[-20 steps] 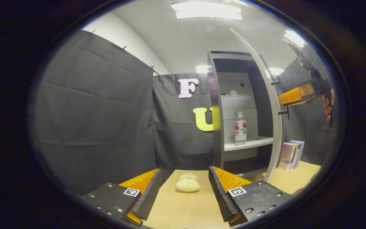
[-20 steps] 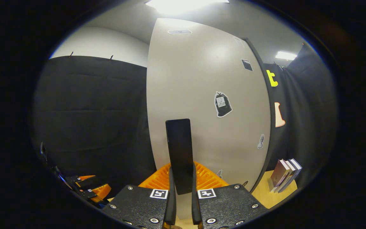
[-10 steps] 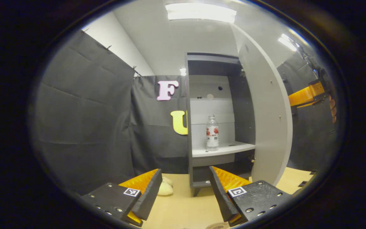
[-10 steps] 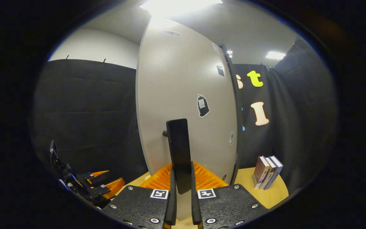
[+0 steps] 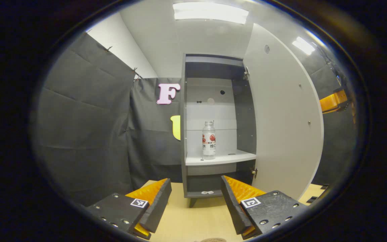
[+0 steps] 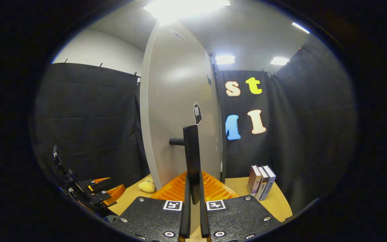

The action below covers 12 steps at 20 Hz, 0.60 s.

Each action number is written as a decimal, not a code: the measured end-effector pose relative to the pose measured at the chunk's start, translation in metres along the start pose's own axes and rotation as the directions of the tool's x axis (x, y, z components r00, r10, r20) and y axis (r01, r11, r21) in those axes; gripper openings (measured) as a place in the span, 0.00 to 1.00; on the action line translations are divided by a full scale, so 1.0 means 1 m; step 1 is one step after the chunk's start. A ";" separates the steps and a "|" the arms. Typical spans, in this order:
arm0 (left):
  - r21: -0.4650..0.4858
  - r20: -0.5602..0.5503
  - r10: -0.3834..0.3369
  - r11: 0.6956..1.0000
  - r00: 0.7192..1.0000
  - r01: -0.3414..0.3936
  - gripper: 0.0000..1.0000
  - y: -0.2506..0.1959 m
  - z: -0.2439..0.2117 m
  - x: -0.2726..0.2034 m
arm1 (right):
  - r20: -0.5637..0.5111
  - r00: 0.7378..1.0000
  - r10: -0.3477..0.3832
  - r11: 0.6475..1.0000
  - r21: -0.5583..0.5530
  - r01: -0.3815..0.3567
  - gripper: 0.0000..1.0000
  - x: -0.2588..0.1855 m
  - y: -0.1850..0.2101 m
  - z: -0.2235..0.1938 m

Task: Open the cabinet door with the right hand, grasp the bottle in the cabinet with the left hand and place it on the coaster, then close the cabinet door with the right hand.

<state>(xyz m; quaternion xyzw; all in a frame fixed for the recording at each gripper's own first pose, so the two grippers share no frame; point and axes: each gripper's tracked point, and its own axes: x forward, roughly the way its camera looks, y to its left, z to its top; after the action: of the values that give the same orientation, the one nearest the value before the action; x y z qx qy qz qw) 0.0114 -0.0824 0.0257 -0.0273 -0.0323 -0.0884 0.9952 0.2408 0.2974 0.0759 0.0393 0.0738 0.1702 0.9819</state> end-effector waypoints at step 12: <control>0.028 -0.012 0.045 0.999 0.999 -0.044 0.87 -0.044 0.020 0.016 | 0.017 1.000 0.017 0.999 0.044 -0.018 0.11 -0.003 -0.015 -0.004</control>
<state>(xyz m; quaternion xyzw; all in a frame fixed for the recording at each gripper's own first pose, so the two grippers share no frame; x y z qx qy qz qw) 0.0180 -0.1272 0.0491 -0.0136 -0.0266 -0.0659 0.9974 0.2422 0.2823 0.0710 0.0632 0.0690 0.1770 0.9798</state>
